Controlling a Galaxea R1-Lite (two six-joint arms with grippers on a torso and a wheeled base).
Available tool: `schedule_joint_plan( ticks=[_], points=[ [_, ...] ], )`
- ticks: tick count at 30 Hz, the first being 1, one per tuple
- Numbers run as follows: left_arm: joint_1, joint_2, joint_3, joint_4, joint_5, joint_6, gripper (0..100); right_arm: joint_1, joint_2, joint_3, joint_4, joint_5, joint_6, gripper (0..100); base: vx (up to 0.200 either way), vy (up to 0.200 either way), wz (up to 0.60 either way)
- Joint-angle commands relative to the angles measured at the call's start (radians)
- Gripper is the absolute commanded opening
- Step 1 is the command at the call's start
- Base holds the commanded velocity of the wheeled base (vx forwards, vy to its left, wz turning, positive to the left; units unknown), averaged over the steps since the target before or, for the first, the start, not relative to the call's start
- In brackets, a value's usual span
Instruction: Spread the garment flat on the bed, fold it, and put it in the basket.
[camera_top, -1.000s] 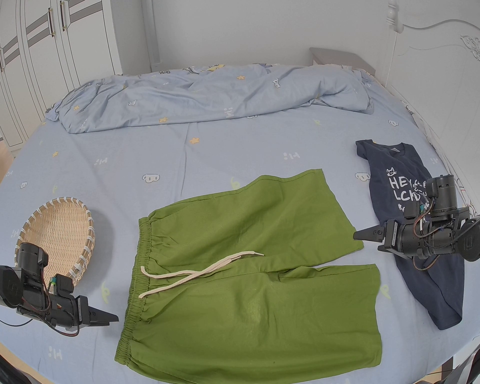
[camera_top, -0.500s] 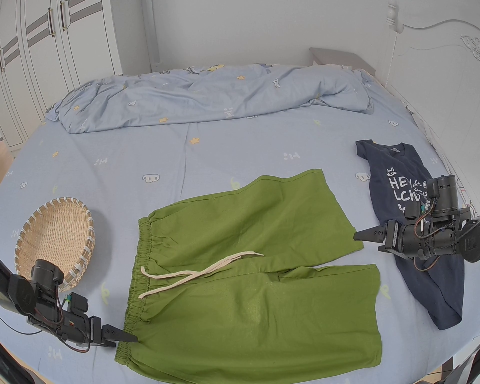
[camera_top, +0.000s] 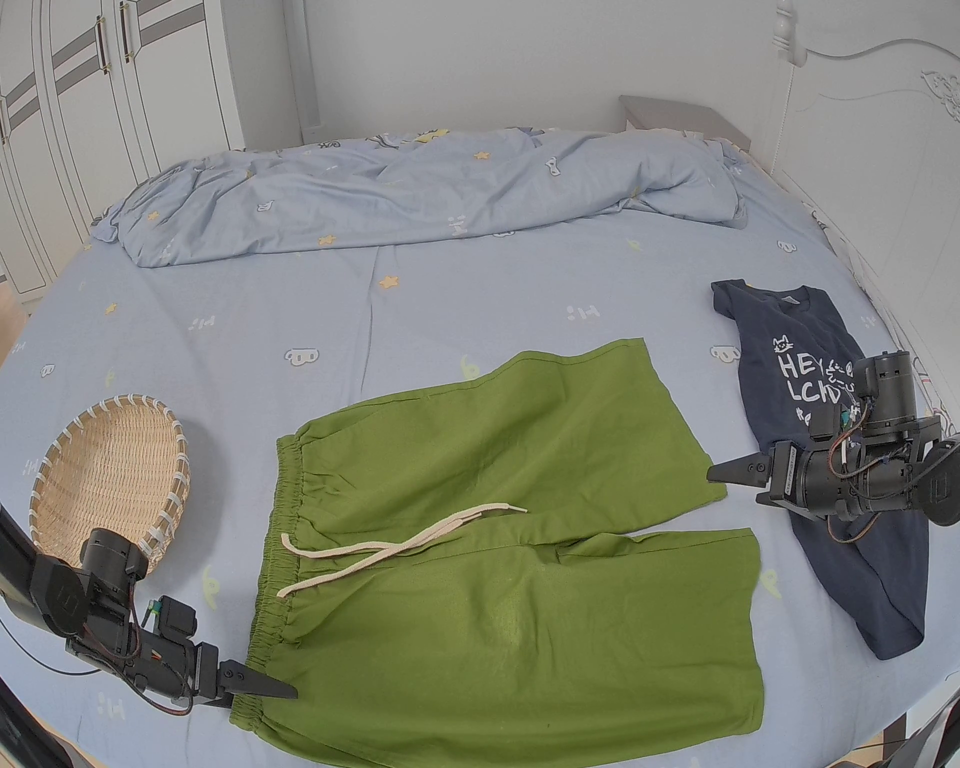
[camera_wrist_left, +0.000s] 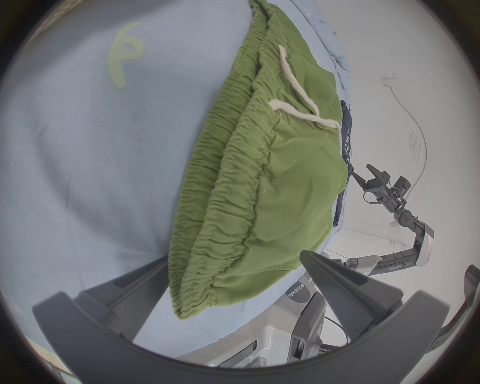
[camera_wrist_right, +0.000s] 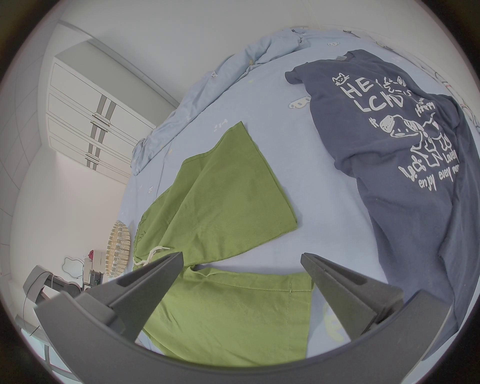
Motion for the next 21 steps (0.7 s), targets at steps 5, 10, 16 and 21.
schedule_joint_plan(
  ticks=[5, 10, 16, 21],
  points=[
    [0.004, -0.013, 0.006, -0.001, -0.004, -0.003, 100, -0.001, 0.004, 0.000, 0.000, 0.000, 0.000, 100, 0.000, 0.000, 0.00],
    [0.014, -0.022, 0.008, 0.005, -0.002, -0.003, 100, -0.002, 0.004, 0.000, 0.000, -0.002, 0.000, 100, 0.000, 0.000, 0.00],
    [0.031, -0.030, 0.008, 0.007, -0.001, -0.001, 0, -0.004, 0.004, 0.001, 0.000, -0.002, 0.000, 100, 0.000, 0.000, 0.00],
    [0.050, -0.042, 0.008, 0.008, 0.004, 0.002, 0, -0.004, 0.006, 0.006, -0.002, -0.002, -0.002, 100, 0.000, 0.000, 0.00]
  ],
)
